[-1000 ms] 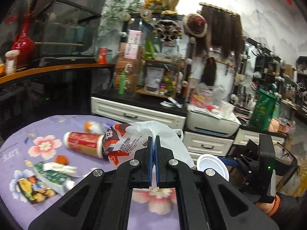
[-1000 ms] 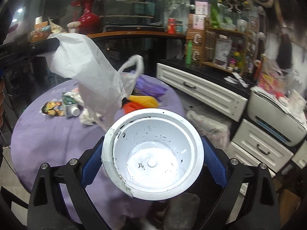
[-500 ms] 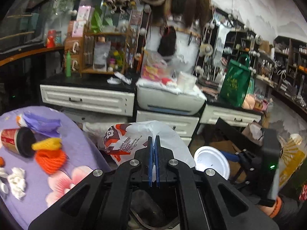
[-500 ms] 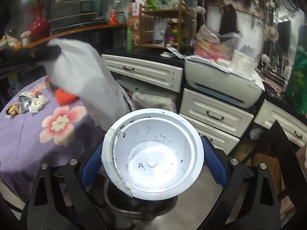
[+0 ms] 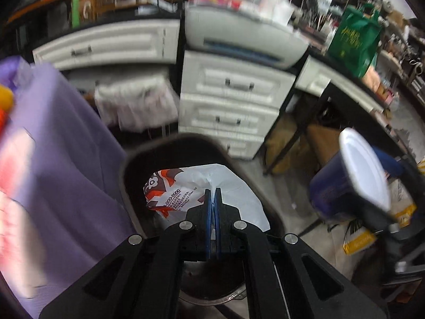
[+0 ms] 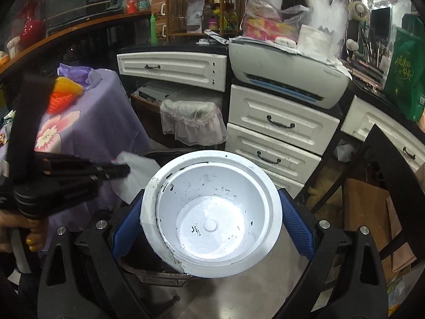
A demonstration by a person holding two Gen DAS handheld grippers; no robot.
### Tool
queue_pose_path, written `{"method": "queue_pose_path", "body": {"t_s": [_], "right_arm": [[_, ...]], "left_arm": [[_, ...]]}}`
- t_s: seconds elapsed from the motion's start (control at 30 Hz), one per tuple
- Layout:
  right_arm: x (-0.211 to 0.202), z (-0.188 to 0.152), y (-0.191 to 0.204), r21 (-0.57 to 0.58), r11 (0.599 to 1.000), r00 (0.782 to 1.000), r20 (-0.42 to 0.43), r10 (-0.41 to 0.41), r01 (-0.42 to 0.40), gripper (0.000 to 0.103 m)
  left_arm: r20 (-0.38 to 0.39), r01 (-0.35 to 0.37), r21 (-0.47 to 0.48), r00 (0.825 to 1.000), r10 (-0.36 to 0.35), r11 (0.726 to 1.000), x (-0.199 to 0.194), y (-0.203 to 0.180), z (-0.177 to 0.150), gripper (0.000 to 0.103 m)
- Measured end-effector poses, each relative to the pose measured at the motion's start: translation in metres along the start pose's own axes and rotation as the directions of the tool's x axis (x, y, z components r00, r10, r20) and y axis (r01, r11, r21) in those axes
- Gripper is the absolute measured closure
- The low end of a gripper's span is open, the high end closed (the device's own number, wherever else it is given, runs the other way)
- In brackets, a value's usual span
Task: Collect trash
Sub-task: 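Carry both items over the black bin and open the left gripper to drop the bag, then lower the yogurt cup into the black bin and open the right gripper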
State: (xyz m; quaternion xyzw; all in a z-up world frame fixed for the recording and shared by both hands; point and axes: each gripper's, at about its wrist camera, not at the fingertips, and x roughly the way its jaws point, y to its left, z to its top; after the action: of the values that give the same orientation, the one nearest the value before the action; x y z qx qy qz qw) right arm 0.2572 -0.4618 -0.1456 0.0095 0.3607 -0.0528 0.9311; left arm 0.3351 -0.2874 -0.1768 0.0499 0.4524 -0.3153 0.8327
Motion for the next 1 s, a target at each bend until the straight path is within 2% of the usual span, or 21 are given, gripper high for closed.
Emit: {"method": "queue_pose_path", "body": {"t_s": [0.1,0.17,0.2,0.23,0.3,0.47,0.57,0.67,0.77,0.87,1.0], "right_arm": [[0.006,-0.007,-0.004,0.019,1.000,1.000,-0.018,-0.002,0.003,0.010],[0.010,-0.011,-0.007,0.029,1.000,1.000,-0.031,-0.004,0.005,0.010],[0.013,-0.012,-0.008,0.032,0.999,0.999,-0.037,-0.004,0.005,0.010],[0.014,-0.013,-0.009,0.034,0.999,0.999,-0.040,-0.004,0.005,0.010],[0.017,-0.017,-0.010,0.039,0.999,0.999,-0.050,-0.004,0.006,0.010],[0.026,-0.021,-0.004,0.029,0.999,0.998,-0.068,0.016,-0.014,0.010],[0.032,-0.021,0.004,0.017,0.999,0.997,-0.075,0.031,-0.030,0.010],[0.045,-0.020,0.012,0.013,0.998,0.994,-0.095,0.059,-0.058,0.010],[0.065,-0.017,0.021,0.019,0.994,0.984,-0.139,0.111,-0.110,0.010],[0.092,-0.017,0.039,-0.006,0.990,0.968,-0.210,0.136,-0.140,0.010],[0.130,-0.021,0.066,-0.045,0.985,0.943,-0.301,0.144,-0.164,0.010]], "left_arm": [[-0.073,-0.009,0.008,0.997,0.010,1.000,0.026,0.005,-0.009,0.099],[-0.118,-0.009,0.019,0.993,0.011,1.000,0.040,0.004,-0.014,0.094],[-0.139,-0.010,0.024,0.990,0.013,1.000,0.046,0.004,-0.016,0.080],[-0.152,-0.010,0.030,0.988,0.015,0.999,0.049,0.003,-0.020,0.060],[-0.137,-0.013,0.044,0.990,0.019,0.999,0.047,0.001,-0.023,0.041],[-0.077,-0.034,0.058,0.996,0.039,0.998,0.030,-0.004,-0.022,0.033],[0.012,-0.073,0.055,0.997,0.072,0.996,0.004,-0.004,-0.020,0.026],[0.108,-0.146,0.052,0.984,0.140,0.988,-0.029,-0.004,-0.015,0.024],[0.214,-0.206,0.050,0.958,0.190,0.977,-0.068,-0.008,-0.011,0.020],[0.284,-0.215,0.033,0.939,0.197,0.976,-0.094,-0.009,-0.004,0.014],[0.321,-0.217,0.024,0.926,0.198,0.976,-0.114,-0.008,0.000,0.012]]}}
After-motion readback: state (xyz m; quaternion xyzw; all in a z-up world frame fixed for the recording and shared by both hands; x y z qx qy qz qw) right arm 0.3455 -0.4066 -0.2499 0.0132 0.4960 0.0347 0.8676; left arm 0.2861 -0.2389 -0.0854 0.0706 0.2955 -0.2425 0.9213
